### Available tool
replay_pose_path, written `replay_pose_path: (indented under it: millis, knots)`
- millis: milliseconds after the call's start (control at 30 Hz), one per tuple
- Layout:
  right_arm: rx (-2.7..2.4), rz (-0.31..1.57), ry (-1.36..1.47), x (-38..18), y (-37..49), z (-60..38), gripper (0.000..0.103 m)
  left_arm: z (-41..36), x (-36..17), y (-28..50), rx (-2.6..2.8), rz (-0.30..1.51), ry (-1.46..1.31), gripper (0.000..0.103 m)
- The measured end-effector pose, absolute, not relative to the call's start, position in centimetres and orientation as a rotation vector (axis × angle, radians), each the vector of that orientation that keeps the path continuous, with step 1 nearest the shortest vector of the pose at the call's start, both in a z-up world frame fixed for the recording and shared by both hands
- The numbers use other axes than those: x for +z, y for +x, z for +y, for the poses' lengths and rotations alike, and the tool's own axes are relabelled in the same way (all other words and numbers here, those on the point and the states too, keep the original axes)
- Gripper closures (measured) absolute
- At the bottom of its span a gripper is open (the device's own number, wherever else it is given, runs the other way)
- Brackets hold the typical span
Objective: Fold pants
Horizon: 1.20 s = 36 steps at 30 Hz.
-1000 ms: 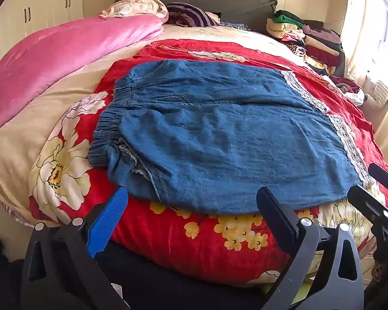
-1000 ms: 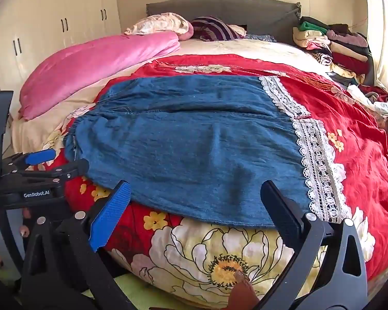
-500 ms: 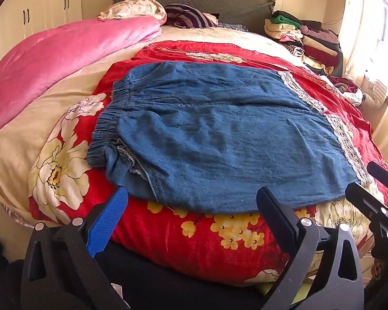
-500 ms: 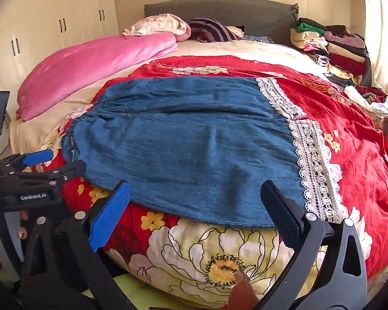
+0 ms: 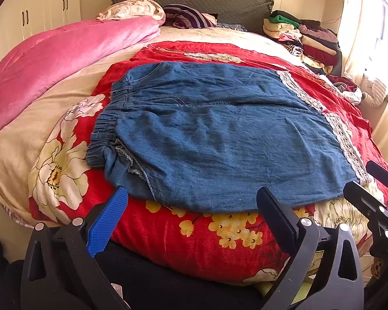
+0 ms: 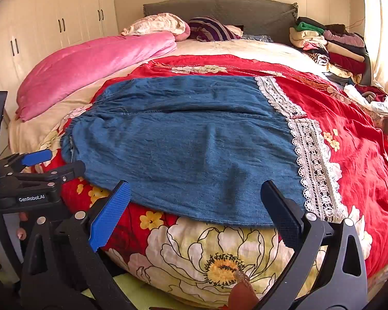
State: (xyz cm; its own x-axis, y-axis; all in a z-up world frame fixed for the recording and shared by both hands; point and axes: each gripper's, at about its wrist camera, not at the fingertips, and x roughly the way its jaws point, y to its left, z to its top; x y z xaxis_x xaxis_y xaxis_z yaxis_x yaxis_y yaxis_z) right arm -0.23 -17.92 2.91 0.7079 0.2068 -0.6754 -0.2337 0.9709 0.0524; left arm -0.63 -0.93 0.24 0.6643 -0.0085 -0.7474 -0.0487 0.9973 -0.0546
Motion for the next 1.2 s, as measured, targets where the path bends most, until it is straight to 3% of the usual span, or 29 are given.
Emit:
replay_pose_path:
  millis: [1200]
  knots:
    - [0.260,0.743,-0.065,2.8,0.8,-17.8,0.008,-0.4,0.3,0.1,0.032,0.851,-0.067,0.004]
